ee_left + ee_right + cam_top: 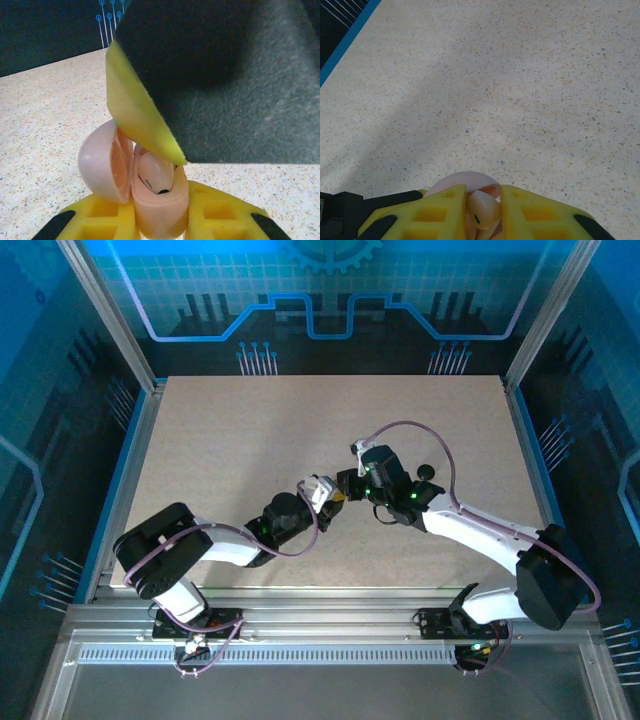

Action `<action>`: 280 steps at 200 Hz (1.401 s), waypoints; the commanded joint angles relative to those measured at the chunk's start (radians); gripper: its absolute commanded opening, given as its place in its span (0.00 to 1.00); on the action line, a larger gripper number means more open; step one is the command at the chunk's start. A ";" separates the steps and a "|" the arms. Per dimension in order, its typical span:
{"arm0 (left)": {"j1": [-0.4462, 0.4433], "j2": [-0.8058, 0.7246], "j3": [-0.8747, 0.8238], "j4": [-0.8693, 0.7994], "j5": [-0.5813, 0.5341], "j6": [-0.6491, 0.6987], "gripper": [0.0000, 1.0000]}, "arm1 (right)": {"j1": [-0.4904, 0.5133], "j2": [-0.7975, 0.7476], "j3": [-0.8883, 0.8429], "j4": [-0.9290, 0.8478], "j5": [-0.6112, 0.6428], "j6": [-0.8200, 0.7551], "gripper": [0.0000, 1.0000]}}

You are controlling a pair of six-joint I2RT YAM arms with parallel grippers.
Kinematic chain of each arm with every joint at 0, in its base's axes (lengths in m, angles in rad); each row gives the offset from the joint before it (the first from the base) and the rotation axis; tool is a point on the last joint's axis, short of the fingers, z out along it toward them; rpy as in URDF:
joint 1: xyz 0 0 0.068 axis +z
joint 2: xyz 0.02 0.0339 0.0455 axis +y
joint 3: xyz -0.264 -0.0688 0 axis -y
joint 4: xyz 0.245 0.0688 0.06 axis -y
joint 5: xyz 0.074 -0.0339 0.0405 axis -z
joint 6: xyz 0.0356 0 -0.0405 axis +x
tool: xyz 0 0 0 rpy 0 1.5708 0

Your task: Insert the wireless bluetooth earbuds into the charging case

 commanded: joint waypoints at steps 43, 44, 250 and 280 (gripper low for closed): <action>-0.006 -0.035 -0.011 0.057 -0.010 -0.003 0.13 | 0.022 -0.022 -0.048 0.047 -0.056 0.005 0.27; -0.006 -0.034 -0.010 0.057 -0.010 -0.003 0.13 | 0.022 -0.022 -0.048 0.048 -0.057 0.005 0.27; -0.006 -0.046 -0.023 0.068 -0.017 -0.006 0.13 | 0.016 -0.119 -0.145 0.123 -0.106 0.025 0.32; -0.007 -0.060 -0.024 0.027 -0.055 -0.017 0.13 | -0.033 -0.121 -0.139 0.098 -0.153 0.050 0.37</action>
